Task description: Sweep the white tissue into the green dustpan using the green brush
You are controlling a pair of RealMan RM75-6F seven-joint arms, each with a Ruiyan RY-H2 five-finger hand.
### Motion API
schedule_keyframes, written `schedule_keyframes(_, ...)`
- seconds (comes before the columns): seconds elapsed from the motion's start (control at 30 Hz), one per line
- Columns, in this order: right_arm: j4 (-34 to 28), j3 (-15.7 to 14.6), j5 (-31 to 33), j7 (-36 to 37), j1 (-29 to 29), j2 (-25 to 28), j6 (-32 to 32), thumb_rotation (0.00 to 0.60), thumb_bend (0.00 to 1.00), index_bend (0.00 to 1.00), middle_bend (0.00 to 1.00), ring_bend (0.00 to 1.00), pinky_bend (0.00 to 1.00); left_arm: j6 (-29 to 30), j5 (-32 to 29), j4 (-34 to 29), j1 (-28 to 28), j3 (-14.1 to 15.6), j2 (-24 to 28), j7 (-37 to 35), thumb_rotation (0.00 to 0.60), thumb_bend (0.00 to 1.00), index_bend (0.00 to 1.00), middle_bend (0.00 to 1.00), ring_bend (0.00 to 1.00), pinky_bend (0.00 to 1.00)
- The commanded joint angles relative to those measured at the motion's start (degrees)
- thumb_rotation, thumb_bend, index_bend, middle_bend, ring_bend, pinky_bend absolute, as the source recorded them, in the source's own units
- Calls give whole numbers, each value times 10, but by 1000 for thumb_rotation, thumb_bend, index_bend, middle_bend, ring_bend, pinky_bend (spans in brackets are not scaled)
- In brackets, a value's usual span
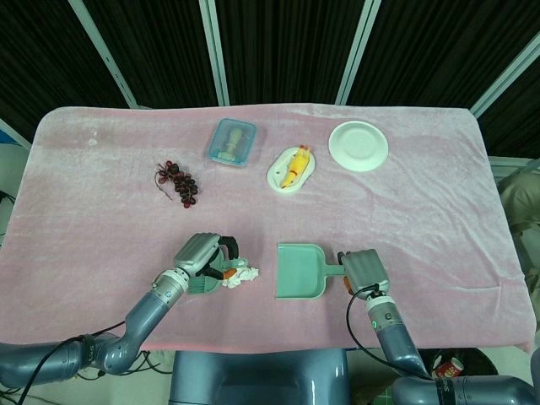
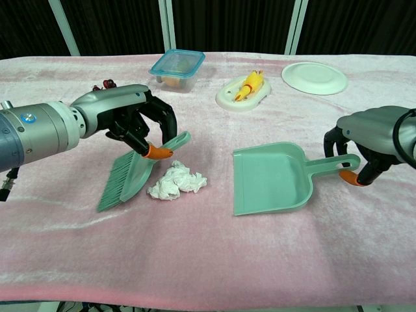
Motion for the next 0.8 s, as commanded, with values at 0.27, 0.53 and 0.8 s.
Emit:
schedule_keyframes(0.27,-4,-6,-2,-1,-2,0,3,600,477,562,544,684,769,7,2,-8,1,-1,5,-1,600,356,642,664,876,994)
schedule_keyframes(0.53,-10,-5,-3,-3,-2,1,7,600,480,562,544,684,769,0,3,-7,-5,-5,2,-5,600,356,644,665,876,994)
schedule_keyframes(0.8,-10,-2,-1,-6,1,5,5,600,479,562,544,684,769,-5,1,-1,-13,-7,-11,-6,600,356,646,667,876,994)
